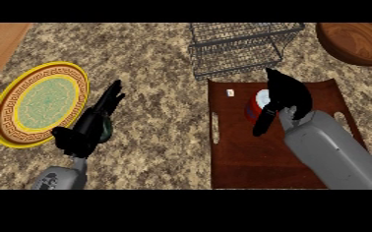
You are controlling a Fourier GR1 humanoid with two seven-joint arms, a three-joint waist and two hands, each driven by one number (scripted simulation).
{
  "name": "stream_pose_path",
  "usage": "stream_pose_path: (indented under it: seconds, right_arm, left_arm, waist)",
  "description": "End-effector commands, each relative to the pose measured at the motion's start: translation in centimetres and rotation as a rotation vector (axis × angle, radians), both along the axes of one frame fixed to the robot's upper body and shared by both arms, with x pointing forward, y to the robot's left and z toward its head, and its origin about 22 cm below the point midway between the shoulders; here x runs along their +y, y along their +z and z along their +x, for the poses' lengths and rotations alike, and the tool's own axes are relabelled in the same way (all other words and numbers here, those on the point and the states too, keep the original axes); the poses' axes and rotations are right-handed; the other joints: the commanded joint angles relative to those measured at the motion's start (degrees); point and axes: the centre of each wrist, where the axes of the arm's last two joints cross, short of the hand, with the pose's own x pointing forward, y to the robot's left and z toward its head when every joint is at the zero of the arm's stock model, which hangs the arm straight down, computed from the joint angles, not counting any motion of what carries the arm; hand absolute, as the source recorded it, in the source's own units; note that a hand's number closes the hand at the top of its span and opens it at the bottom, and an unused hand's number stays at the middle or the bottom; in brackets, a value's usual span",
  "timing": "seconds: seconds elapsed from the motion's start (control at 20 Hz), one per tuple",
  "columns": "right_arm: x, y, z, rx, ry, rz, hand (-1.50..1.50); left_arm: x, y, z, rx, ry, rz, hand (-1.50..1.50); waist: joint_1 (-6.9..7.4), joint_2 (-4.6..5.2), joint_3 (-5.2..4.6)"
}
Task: Pick the can from the tray and place it in the tiered basket
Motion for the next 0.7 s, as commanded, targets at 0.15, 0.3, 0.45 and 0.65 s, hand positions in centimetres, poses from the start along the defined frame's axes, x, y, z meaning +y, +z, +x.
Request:
stream_pose_path:
  seconds: [0.15,0.3,0.45,0.65]
  right_arm:
    - [-0.9,-2.7,-1.6,0.093,-0.102,-0.048,-1.5]
    - [0.6,-3.3,-1.3,0.112,-0.12,-0.045,-1.5]
    - [0.5,-3.7,-0.2,0.074,-0.125,-0.032,-1.5]
    - [1.9,-2.5,-0.5,-0.087,-0.065,0.07,1.5]
  left_arm:
    - [-0.1,0.0,0.9,0.05,0.014,0.007,0.0]
    - [-2.0,-0.3,0.5,0.039,0.016,-0.006,0.0]
    - [0.5,-0.4,0.3,0.027,0.001,-0.005,0.0]
    - [-0.2,-0.1,-0.2,0.038,0.015,-0.001,0.0]
  waist:
    - [-0.02,0.4,-0.44]
    - [0.1,0.4,-0.45]
    - [0.5,0.49,-0.44]
    - [0.56,0.42,-0.42]
